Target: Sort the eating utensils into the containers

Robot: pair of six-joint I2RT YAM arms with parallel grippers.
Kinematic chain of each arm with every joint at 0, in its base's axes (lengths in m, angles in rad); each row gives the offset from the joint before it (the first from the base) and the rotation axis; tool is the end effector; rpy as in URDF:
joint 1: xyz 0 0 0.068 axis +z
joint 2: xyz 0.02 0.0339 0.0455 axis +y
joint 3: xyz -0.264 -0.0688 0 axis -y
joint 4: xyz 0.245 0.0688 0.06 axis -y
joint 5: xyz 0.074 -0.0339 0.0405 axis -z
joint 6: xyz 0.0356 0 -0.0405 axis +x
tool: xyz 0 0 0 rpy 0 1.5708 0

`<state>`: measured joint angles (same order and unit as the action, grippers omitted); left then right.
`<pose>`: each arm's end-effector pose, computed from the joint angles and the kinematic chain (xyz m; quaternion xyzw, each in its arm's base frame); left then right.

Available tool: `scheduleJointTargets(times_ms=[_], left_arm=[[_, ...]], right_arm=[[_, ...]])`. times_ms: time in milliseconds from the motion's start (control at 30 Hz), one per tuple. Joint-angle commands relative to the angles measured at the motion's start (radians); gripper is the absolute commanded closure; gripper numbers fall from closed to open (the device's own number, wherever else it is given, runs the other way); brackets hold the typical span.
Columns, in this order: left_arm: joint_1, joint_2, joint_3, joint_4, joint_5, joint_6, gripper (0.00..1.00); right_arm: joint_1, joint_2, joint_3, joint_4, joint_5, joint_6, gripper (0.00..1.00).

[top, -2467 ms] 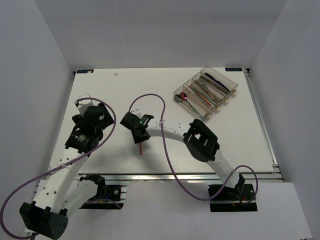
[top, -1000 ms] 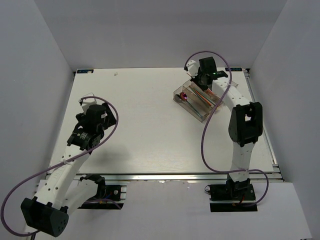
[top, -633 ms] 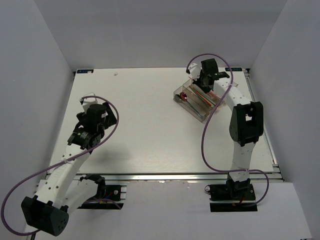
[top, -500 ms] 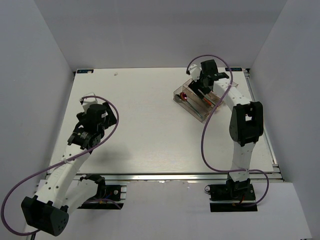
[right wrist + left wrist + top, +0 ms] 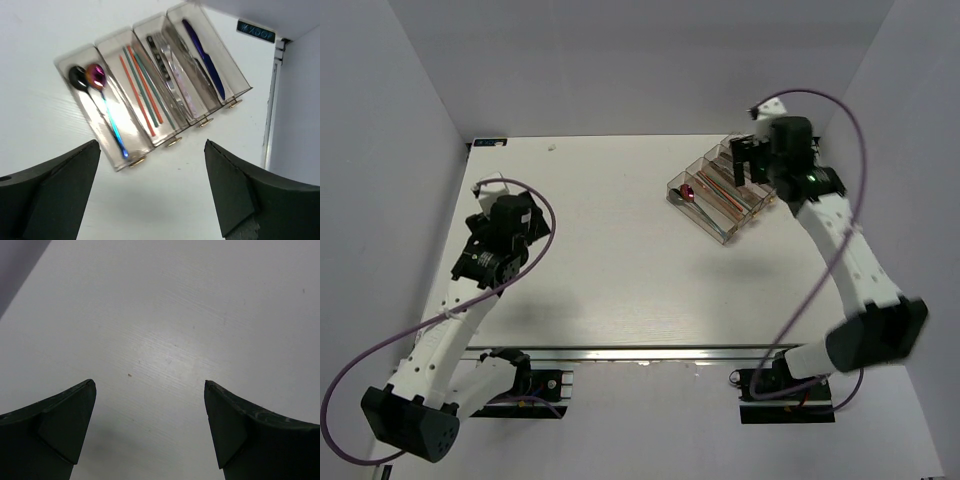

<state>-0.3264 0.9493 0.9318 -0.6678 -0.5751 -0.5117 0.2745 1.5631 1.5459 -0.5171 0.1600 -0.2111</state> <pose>0.1888 -0.0435 0.3181 -0.2011 0.8515 0.0669 0.4796 0.3460 0.0916 0.3777 -0.1698 0.8500 -0.0537 0.4957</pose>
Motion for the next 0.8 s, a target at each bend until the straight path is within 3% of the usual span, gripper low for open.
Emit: scheduleJointTargets(times_ms=[0, 100, 267, 767], left_arm=[[0.004, 0.002, 0.140, -0.038, -0.110, -0.010, 0.02], [0.006, -0.012, 0.208, -0.075, -0.146, 0.012, 0.02], [0.006, -0.095, 0.185, -0.070, -0.216, 0.045, 0.02], [0.004, -0.233, 0.150, -0.174, -0.224, 0.025, 0.02]], right_arm=[[-0.001, -0.251, -0.159, 0.054, -0.002, 0.283, 0.11], [-0.001, -0.517, -0.317, 0.033, 0.041, 0.335, 0.11], [-0.001, -0.754, -0.418, -0.069, 0.061, 0.349, 0.11], [-0.003, -0.907, -0.437, -0.208, 0.045, 0.334, 0.11]])
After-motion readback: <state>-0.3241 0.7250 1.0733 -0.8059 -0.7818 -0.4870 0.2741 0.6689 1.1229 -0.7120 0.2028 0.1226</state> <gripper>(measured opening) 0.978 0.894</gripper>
